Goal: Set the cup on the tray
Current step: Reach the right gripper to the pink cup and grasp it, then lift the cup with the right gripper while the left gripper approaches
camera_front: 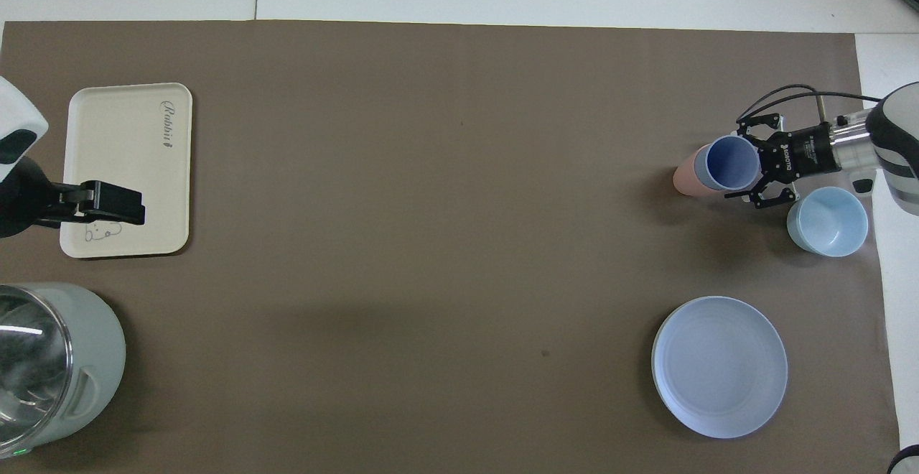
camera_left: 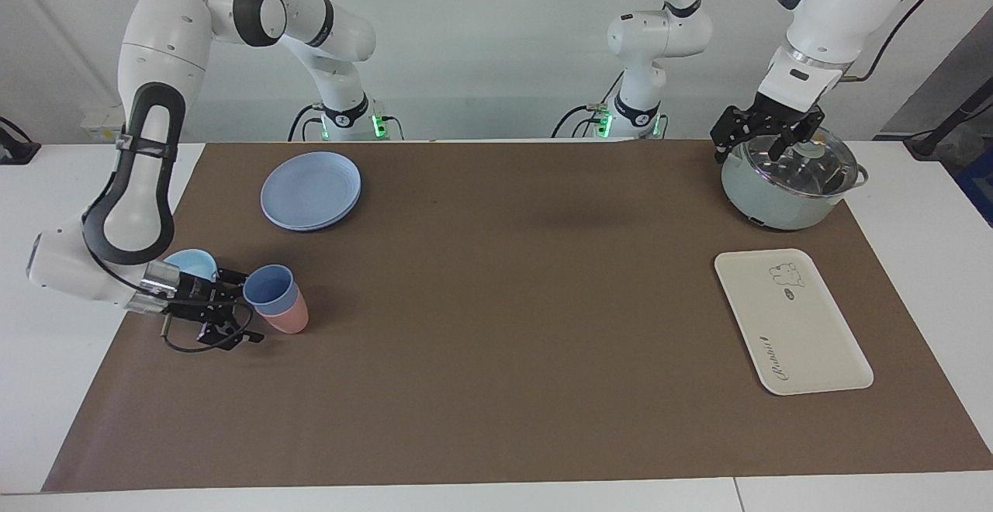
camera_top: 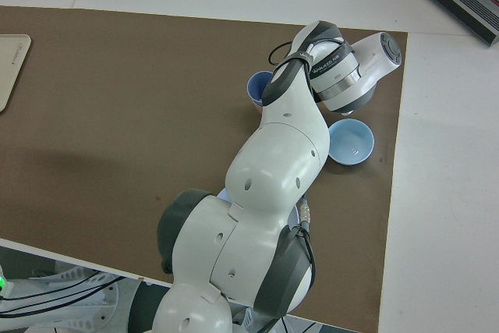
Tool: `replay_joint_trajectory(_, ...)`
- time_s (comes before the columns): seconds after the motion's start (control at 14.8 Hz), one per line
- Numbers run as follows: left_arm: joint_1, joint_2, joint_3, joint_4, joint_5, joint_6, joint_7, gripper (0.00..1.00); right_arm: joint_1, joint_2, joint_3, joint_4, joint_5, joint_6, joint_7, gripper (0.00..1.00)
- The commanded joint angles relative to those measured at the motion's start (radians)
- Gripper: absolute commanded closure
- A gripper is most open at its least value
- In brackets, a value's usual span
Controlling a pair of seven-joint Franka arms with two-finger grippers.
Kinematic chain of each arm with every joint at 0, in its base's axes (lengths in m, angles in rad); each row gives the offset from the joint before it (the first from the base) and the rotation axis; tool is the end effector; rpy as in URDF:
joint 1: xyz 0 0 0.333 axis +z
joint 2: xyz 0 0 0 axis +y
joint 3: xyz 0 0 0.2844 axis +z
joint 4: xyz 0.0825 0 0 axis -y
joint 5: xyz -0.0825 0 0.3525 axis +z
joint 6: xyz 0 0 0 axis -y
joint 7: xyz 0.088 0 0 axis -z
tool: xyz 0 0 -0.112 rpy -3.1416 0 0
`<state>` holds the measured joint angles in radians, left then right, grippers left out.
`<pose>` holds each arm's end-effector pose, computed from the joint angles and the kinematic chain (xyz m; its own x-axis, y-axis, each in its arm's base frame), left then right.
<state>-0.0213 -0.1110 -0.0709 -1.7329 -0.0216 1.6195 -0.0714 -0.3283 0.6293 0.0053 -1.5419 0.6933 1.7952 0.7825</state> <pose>0.4921 -0.0495 0.5768 0.9998 -0.0193 -0.0037 -0.0192 -0.9997 0.0135 0.6098 -0.1442 0.2640 0.1604 -0.7301 -0.6642 -0.9866 -0.1380 -0.0865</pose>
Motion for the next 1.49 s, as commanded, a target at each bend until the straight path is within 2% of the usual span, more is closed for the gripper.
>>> replay_joint_trajectory(0.0, -0.006, -0.022, 0.011, -0.017, -0.014, -0.004, 0.001, 0.0, -0.006, -0.059, 0.009, -0.095, 0.064, 0.039, -0.049, 0.04)
replay_joint_trajectory(0.34, -0.006, -0.022, 0.011, -0.017, -0.014, -0.004, 0.001, 0.0, 0.002, -0.068, 0.009, -0.118, 0.12, 0.044, -0.062, 0.05)
replay_joint_trajectory(0.47, -0.006, -0.022, 0.011, -0.017, -0.014, -0.003, 0.002, 0.0, 0.006, -0.074, 0.009, -0.139, 0.152, 0.042, -0.061, 0.11)
replay_joint_trajectory(0.74, 0.0, -0.024, 0.011, -0.026, -0.014, 0.005, -0.005, 0.0, 0.008, -0.083, 0.01, -0.164, 0.153, 0.064, -0.069, 0.12)
replay_joint_trajectory(1.15, 0.0, -0.024, 0.011, -0.027, -0.001, -0.003, 0.097, 0.0, 0.026, -0.089, 0.009, -0.188, 0.209, 0.081, -0.069, 0.16)
replay_joint_trajectory(1.35, 0.001, -0.026, 0.01, -0.033, -0.001, 0.008, 0.097, 0.0, 0.029, -0.097, 0.009, -0.199, 0.227, 0.075, -0.068, 0.22)
replay_joint_trajectory(1.42, 0.001, -0.026, 0.011, -0.036, -0.001, 0.007, 0.097, 0.0, 0.029, -0.099, 0.009, -0.199, 0.23, 0.066, -0.065, 0.29)
